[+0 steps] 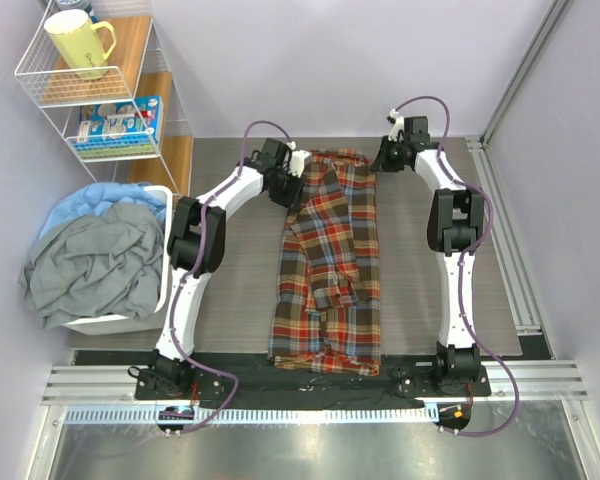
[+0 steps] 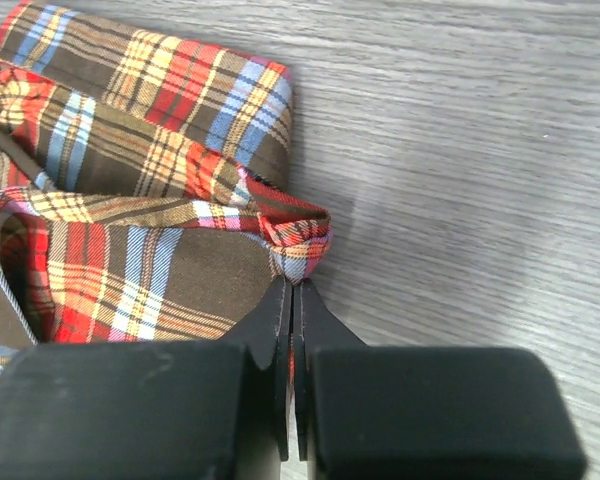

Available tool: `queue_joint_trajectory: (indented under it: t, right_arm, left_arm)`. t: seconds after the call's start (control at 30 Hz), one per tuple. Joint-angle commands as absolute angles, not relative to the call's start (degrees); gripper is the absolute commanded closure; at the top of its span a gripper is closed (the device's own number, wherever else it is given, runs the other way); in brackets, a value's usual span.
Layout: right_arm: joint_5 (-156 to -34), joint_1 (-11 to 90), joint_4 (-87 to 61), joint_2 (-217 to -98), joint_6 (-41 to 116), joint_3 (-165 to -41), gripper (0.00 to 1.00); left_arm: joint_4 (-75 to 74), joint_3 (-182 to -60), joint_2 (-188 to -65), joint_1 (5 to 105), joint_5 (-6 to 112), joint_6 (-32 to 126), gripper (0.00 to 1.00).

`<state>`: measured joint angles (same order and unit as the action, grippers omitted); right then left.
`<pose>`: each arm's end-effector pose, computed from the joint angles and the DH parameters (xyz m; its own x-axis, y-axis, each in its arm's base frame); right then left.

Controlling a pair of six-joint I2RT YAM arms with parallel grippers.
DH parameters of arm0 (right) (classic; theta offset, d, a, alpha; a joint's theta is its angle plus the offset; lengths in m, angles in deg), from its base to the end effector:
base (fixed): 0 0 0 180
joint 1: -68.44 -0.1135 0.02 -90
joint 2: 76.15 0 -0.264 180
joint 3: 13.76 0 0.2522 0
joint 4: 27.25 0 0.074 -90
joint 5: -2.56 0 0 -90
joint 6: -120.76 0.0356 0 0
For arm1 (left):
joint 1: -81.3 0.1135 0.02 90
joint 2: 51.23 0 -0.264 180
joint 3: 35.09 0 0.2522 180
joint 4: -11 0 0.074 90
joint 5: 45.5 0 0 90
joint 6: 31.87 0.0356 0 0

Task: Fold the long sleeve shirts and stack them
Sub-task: Fold the shirt

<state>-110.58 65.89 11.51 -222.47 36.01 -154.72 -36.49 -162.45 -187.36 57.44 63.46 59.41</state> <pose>0.5662 0.0392 0.1620 -0.7221 0.0521 -0.6898 -0.2578 0.9051 0.3381 0.4703 -0.2207 0.1685 -0.7481 0.3540 -0.5613 0.5644 0.7842 -0.2577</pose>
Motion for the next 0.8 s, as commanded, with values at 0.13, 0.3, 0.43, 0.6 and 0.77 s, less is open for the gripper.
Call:
queue_joint_trajectory:
  t: [0.13,0.3,0.43,0.6,0.77]
  right_arm:
    - [-107.6,67.6,7.4,-225.4,34.5,-163.2,0.99]
    - [-105.6,67.1,5.2,-228.5,34.0,-164.7,0.94]
    - [-102.5,66.6,3.5,-228.9,34.1,-164.5,0.9]
    - [-99.3,66.6,-1.4,-229.0,34.0,-164.5,0.85]
    - [-97.4,66.4,-2.6,-227.2,32.3,-165.6,0.62]
  left_arm:
    - [-39.4,-163.9,-189.0,58.4,60.3,59.9,0.77]
    - [-40.6,-164.7,-189.5,58.4,60.1,60.2,0.8]
    - [-40.9,-165.2,-189.5,58.6,59.0,60.9,0.8]
    - [-41.3,-168.6,-191.0,59.6,58.8,61.0,0.73]
    - [-43.7,-177.0,-193.2,60.4,59.1,62.6,0.63]
